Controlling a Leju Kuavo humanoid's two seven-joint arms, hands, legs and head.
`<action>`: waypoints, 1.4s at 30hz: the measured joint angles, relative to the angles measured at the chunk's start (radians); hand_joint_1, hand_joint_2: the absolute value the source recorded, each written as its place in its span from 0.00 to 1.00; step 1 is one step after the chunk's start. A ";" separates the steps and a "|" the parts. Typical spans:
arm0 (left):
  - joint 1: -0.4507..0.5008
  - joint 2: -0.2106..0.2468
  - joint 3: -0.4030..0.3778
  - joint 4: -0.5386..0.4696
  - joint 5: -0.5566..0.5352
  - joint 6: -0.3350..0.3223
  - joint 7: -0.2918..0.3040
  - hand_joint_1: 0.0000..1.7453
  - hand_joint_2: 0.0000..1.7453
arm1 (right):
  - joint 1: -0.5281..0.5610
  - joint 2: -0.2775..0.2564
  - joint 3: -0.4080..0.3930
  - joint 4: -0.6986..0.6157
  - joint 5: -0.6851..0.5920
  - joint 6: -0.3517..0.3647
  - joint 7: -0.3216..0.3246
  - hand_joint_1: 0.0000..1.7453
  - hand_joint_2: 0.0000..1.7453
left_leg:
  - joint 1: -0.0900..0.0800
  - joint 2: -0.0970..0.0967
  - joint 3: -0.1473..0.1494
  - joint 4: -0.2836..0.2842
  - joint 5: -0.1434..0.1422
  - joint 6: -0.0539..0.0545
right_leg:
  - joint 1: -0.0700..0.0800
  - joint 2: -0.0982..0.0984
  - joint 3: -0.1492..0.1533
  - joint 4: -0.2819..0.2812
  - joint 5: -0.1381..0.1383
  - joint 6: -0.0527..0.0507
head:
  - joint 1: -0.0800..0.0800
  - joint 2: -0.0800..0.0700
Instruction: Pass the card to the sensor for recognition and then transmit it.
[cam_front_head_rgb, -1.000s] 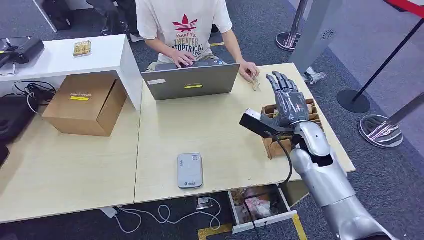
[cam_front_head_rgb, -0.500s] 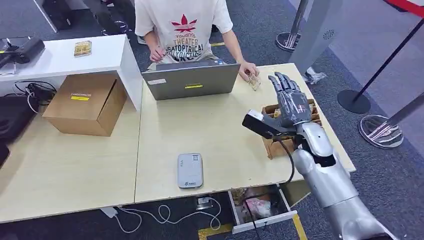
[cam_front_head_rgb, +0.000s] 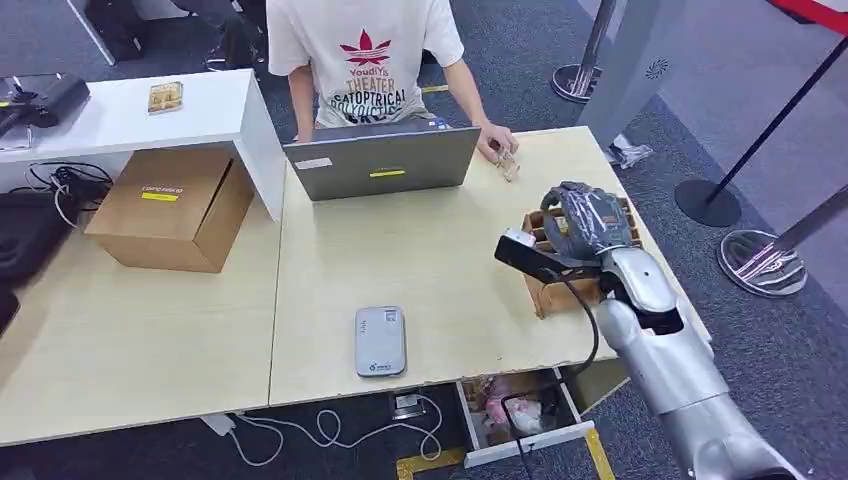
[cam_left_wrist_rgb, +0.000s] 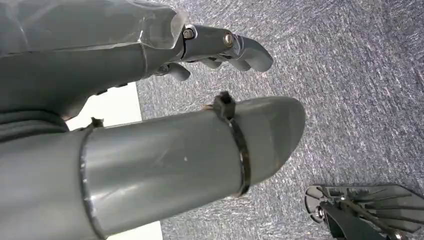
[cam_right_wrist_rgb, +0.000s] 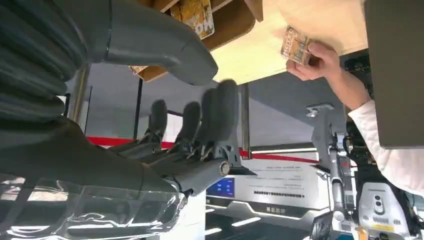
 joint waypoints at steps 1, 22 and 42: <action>0.000 0.000 0.000 0.000 0.000 0.000 0.000 0.00 0.00 | 0.001 -0.001 0.000 0.001 0.000 0.000 0.002 0.71 1.00 | 0.000 0.000 0.000 0.000 0.000 0.000 | 0.000 0.000 0.000 0.000 0.000 0.000 | 0.000 0.000; 0.003 0.003 0.000 0.000 0.000 0.000 -0.002 0.00 0.00 | 0.027 -0.022 0.011 0.025 0.001 0.016 0.014 0.49 1.00 | 0.000 0.000 0.000 0.000 0.000 0.000 | 0.000 0.000 0.000 0.000 0.000 0.000 | 0.000 0.000; 0.004 0.004 0.000 0.000 -0.003 0.000 -0.006 0.00 0.00 | 0.050 -0.039 0.020 0.045 0.001 0.017 0.014 0.41 1.00 | 0.000 0.000 0.000 0.000 0.000 0.000 | 0.000 0.000 0.000 0.000 0.000 0.000 | 0.000 0.000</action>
